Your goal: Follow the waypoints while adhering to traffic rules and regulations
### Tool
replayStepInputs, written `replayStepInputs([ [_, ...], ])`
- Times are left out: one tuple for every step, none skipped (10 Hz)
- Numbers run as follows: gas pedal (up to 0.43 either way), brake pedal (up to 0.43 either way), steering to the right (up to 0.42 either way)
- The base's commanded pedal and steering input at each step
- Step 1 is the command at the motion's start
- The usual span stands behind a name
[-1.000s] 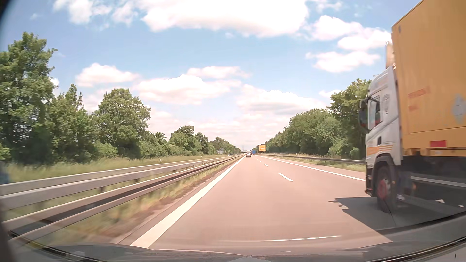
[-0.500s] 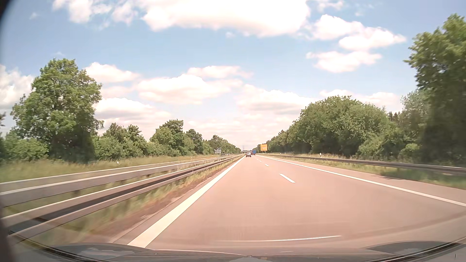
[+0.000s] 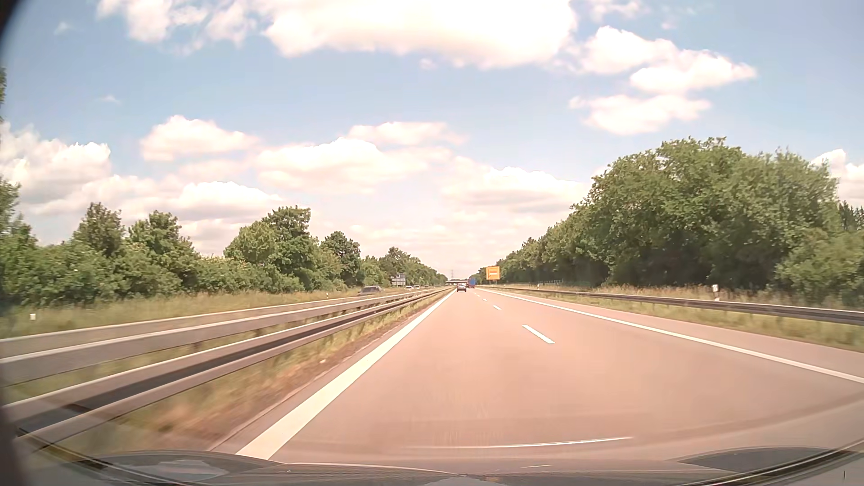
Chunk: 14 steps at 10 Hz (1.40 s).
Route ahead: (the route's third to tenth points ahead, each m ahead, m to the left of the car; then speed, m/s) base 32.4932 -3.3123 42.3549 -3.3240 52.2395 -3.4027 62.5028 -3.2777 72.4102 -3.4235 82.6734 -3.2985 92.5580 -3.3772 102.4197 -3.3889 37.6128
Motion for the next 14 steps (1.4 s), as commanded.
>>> replayStepInputs([
  [0.331, 0.012, 0.000],
  [0.331, 0.012, -0.001],
  [0.331, 0.012, 0.000],
  [0.331, 0.012, -0.001],
  [0.331, 0.012, -0.001],
  [0.331, 0.012, 0.000],
  [0.331, 0.012, -0.001],
  [0.331, 0.012, 0.000],
  [0.331, 0.012, 0.000],
  [0.331, 0.012, -0.001],
  [0.331, 0.012, -0.001],
  [0.331, 0.006, 0.000],
  [0.331, 0.012, -0.001],
  [0.331, 0.012, -0.002],
])
